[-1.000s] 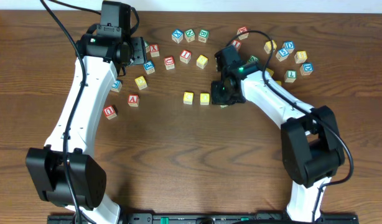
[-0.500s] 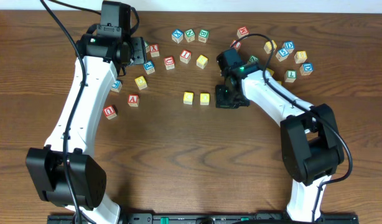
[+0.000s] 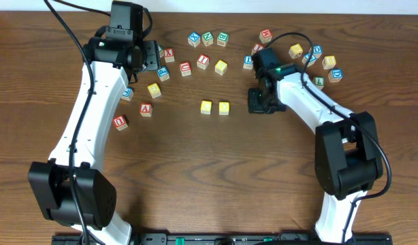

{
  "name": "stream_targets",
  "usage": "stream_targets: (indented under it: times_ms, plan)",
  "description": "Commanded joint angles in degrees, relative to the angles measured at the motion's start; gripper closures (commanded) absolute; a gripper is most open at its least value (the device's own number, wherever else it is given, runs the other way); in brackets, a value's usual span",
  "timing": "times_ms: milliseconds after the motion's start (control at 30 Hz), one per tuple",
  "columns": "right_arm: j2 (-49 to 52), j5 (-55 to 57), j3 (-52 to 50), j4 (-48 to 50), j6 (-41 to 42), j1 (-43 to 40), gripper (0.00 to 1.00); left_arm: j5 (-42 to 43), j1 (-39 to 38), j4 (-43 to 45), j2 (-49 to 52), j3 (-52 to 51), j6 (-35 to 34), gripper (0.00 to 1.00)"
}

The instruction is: Spell out CORL

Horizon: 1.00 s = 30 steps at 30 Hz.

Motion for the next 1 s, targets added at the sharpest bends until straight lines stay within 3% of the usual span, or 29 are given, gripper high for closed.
stream_targets:
  times_ms: [0,267,967]
  plan:
    - [0.6,-2.8,3.8,-1.1,-4.0,-0.2,0.99,-0.1,-0.1,0.0,0.8,0.0,0.3,0.33]
    - [0.8,-2.8,7.6,-1.9,-4.5,0.5,0.99,-0.1,-0.1,0.0,0.8,0.0,0.3,0.33]
    - [1.0,-2.8,-3.0,8.8,-4.1,0.5,0.99,-0.1,-0.1,0.0,0.8,0.0,0.3,0.33]
